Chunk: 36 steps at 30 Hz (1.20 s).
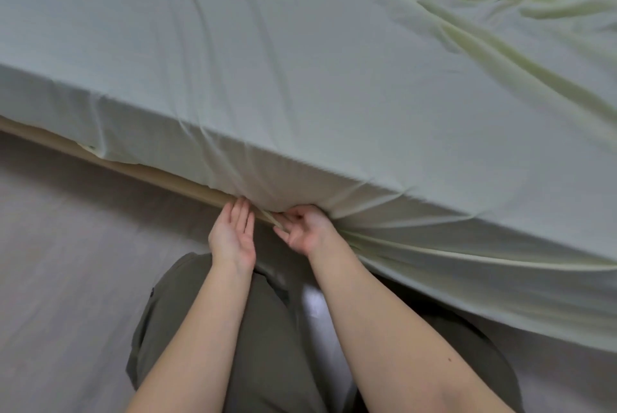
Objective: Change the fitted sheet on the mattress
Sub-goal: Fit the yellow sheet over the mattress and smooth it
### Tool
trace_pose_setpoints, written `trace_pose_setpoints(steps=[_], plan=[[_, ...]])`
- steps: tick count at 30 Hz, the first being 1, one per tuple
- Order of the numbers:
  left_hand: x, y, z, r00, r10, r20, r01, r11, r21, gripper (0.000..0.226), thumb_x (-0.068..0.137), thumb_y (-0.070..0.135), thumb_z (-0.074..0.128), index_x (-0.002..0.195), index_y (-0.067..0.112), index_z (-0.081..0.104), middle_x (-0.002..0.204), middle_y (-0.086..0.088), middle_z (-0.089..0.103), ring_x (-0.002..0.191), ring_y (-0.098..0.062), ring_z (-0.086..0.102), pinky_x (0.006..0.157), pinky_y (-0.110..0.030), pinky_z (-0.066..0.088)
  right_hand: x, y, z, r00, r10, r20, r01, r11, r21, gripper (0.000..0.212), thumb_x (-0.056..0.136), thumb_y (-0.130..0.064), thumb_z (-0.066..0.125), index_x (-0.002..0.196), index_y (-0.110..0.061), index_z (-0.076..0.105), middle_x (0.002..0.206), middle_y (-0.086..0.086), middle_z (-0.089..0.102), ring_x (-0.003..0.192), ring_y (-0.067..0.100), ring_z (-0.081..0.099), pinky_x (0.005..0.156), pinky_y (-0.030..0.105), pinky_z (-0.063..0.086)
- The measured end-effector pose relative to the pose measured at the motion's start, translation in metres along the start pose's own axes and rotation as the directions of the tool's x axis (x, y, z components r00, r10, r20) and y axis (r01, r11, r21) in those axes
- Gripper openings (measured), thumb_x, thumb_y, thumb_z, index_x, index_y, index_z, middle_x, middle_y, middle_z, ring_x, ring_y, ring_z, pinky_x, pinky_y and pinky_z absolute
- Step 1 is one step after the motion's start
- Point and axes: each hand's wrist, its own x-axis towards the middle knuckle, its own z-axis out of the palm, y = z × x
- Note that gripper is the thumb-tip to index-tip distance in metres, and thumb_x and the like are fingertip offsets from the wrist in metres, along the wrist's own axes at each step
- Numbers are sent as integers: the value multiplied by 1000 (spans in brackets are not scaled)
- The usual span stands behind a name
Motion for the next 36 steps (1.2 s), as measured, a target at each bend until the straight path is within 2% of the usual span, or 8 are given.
trace_pose_setpoints(steps=[5,11,14,17,21,26,31,36], plan=[[-25,-37,15,969,-171,180,99,931,350,44,93,-10,32,125,14,49,114,-4,60,111,-19,56,111,-37,35,-20,-4,-55,1000,-4,-26,9,981,193,34,98,-6,34,125,-2,54,140,19,52,131,29,50,102,35,39],[-35,-64,17,975,-188,121,112,881,459,28,95,-1,42,115,13,55,99,-2,65,94,-11,63,104,-41,42,-89,-29,-171,978,-132,-162,160,971,179,22,94,-5,37,100,-4,58,128,20,60,120,32,57,89,33,48],[-60,-100,23,981,-136,135,-5,684,729,24,94,10,54,117,9,59,94,-4,68,88,-16,66,88,-34,49,-126,-36,-224,870,-314,-379,318,946,-54,24,98,-14,40,114,-10,58,114,11,67,103,25,64,74,28,47],[-100,-140,27,922,-5,386,-368,287,884,20,91,11,62,111,6,64,97,-10,70,94,-25,67,87,-33,50,-175,-45,-272,708,-530,-467,444,848,-289,22,97,-18,46,106,-11,65,105,7,72,87,18,66,70,29,45],[-162,-177,53,487,-83,869,-871,31,491,21,91,7,56,109,15,63,107,6,63,100,-1,59,89,-17,45,-243,-66,-337,388,-782,-488,635,610,-473,12,97,-16,53,92,-22,62,101,6,68,74,11,65,63,27,43],[-222,-213,115,-15,-217,976,-993,-109,-39,35,91,4,53,126,4,59,130,-9,56,122,-20,53,106,-30,39,-296,-108,-407,87,-877,-472,673,402,-621,32,94,-19,62,121,-32,50,122,-7,52,89,-4,58,78,23,50],[-247,-240,153,-62,-360,931,-925,-329,-189,48,93,20,43,139,9,50,145,-6,48,131,-22,49,114,-41,29,-329,-153,-466,-70,-798,-598,581,455,-674,73,91,-31,66,150,-25,25,148,10,29,122,19,50,103,32,42],[-247,-257,162,69,-375,924,-874,-469,-125,52,95,38,36,142,19,47,144,4,50,130,-15,50,109,-34,24,-343,-187,-497,151,-825,-544,638,502,-584,53,96,-28,59,144,-13,41,137,12,54,121,17,54,104,34,43]])
